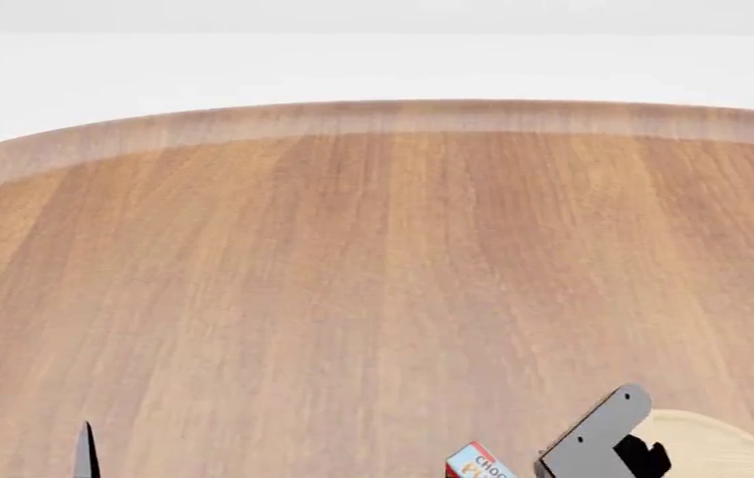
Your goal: Put the chocolate pudding to the left of the plate.
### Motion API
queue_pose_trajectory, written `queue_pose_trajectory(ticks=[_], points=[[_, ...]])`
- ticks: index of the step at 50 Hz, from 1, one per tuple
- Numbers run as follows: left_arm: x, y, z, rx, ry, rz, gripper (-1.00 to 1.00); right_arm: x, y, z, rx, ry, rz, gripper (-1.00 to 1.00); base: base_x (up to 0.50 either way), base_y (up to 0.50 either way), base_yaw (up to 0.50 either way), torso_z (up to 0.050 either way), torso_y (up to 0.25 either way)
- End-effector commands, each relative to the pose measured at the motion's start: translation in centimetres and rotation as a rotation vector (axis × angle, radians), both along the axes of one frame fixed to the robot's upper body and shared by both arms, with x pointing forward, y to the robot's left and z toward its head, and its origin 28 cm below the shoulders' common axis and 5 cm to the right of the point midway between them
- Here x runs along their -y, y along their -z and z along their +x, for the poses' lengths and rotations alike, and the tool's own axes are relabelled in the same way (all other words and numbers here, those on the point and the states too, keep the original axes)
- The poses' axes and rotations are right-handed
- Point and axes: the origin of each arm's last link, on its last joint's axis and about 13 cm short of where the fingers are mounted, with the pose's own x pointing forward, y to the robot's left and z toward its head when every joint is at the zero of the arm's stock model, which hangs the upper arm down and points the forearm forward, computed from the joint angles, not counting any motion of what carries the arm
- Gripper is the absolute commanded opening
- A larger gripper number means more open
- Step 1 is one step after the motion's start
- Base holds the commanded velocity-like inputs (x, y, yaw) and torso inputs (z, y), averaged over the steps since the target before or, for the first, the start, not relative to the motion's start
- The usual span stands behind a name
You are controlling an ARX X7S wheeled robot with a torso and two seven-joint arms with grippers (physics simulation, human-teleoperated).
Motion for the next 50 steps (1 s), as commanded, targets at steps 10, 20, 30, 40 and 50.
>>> queue_pose_trajectory(ticks=[10,20,30,40,50], points=[[0.2,0.5,0.2,-0.013,0.004,0.007,1.00,-4.6,-6.7,-6.3,0.414,0.026,-0.002,1.00,0.00,0.00,0.00,0.000,0.000],[0.0,0.8,0.5,0.044,-0.006,-0.027,1.00,-6.9,-6.5,-8.5,0.845,0.369,-0.197,1.00,0.00,0.00,0.00,0.000,0.000],[-0.1,0.0,-0.4,0.094,-0.021,-0.044,1.00,-8.8,-8.4,-11.7,0.993,0.547,0.098,1.00,0.00,0.00,0.00,0.000,0.000],[-0.2,-0.4,-1.2,0.173,-0.042,-0.055,1.00,-9.6,-6.7,-13.2,1.032,0.538,0.119,1.00,0.00,0.00,0.00,0.000,0.000],[0.0,-0.5,-1.4,0.184,-0.046,-0.055,1.00,-9.5,-6.5,-13.3,1.029,0.546,0.131,1.00,0.00,0.00,0.00,0.000,0.000]])
